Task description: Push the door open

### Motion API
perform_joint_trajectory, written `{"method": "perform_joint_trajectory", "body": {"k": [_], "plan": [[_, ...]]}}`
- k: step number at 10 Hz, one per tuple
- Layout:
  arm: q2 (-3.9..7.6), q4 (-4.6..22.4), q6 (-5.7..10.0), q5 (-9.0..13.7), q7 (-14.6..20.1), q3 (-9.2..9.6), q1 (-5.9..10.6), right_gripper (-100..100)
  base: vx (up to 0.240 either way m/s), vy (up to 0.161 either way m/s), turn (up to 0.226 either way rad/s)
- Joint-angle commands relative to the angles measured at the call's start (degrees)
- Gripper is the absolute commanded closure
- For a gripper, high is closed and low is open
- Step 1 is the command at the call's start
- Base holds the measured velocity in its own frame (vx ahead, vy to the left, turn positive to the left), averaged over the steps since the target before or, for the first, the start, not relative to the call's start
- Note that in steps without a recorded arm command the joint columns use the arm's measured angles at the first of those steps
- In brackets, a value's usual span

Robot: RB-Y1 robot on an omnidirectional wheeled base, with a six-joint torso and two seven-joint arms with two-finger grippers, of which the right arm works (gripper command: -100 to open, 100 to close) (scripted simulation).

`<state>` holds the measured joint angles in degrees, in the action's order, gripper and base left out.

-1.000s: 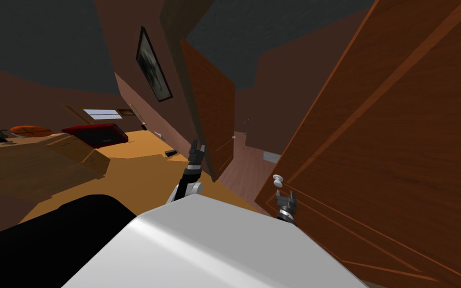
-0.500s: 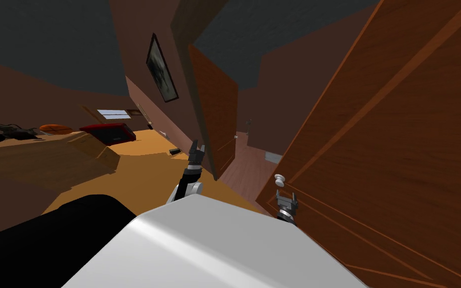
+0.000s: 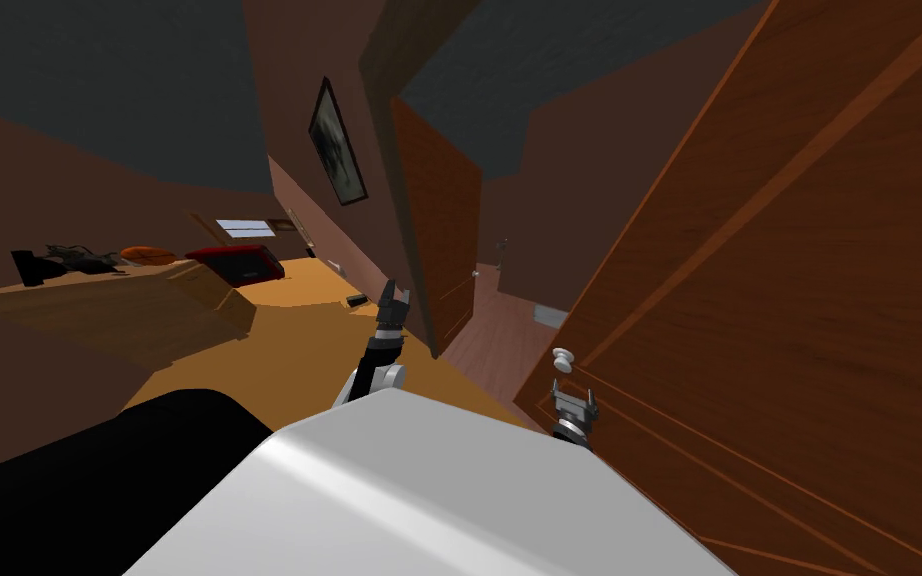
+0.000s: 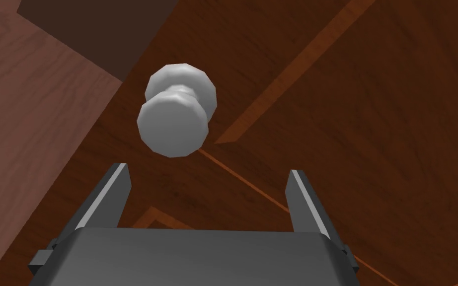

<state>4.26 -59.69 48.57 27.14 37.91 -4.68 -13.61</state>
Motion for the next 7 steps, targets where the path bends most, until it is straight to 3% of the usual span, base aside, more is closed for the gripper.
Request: {"method": "perform_joint_trajectory", "body": {"k": [1,7], "plan": [[0.0,0.12,0.0,0.71,2.14,0.11,0.09,-100,-0.044,0.007,0.042],[-0.38,0.23,-0.22,4.89,10.99,0.81,0.3,-100,-0.038,0.008,0.058]]}}
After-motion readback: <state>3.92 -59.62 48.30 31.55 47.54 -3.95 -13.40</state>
